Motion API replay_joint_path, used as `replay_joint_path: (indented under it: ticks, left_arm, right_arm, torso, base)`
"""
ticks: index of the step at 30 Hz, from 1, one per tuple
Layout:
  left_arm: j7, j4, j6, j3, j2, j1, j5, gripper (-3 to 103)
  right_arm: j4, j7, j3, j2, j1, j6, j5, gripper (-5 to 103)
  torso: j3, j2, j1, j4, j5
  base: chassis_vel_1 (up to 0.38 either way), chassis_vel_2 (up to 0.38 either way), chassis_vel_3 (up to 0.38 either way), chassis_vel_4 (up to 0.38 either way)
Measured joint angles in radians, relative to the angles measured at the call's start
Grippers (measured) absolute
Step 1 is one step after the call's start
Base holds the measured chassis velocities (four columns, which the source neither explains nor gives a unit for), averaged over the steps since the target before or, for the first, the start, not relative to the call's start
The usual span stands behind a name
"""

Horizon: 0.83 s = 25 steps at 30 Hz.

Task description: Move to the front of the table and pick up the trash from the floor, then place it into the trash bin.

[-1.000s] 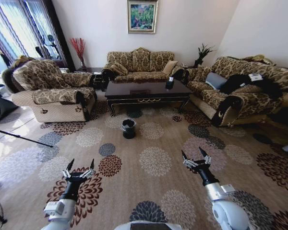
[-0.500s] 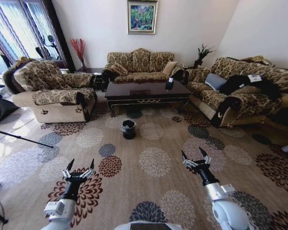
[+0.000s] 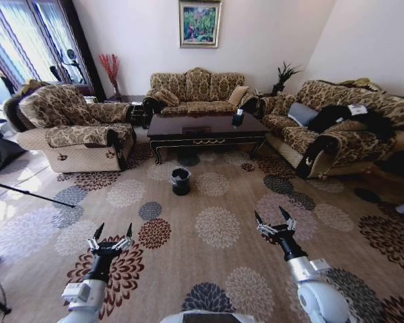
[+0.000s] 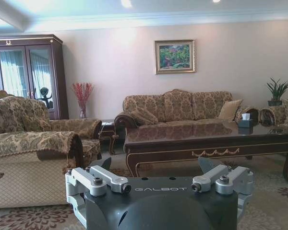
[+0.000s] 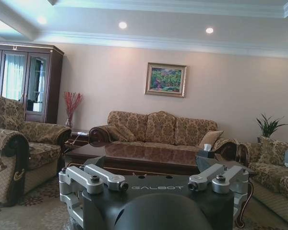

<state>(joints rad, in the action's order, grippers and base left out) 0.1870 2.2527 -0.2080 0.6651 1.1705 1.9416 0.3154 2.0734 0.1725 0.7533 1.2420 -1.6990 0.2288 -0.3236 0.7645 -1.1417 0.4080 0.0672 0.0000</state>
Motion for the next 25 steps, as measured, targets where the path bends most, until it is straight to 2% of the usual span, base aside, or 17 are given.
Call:
replay_joint_path:
  ticks: [25]
  left_arm:
    - [0.000,0.000,0.000,0.000,0.000,0.000,0.000,100]
  right_arm:
    - [0.000,0.000,0.000,0.000,0.000,0.000,0.000,100]
  torso:
    - [-0.002,0.004,-0.002,0.0000,0.0000]
  base:
    - [0.000,0.000,0.000,0.000]
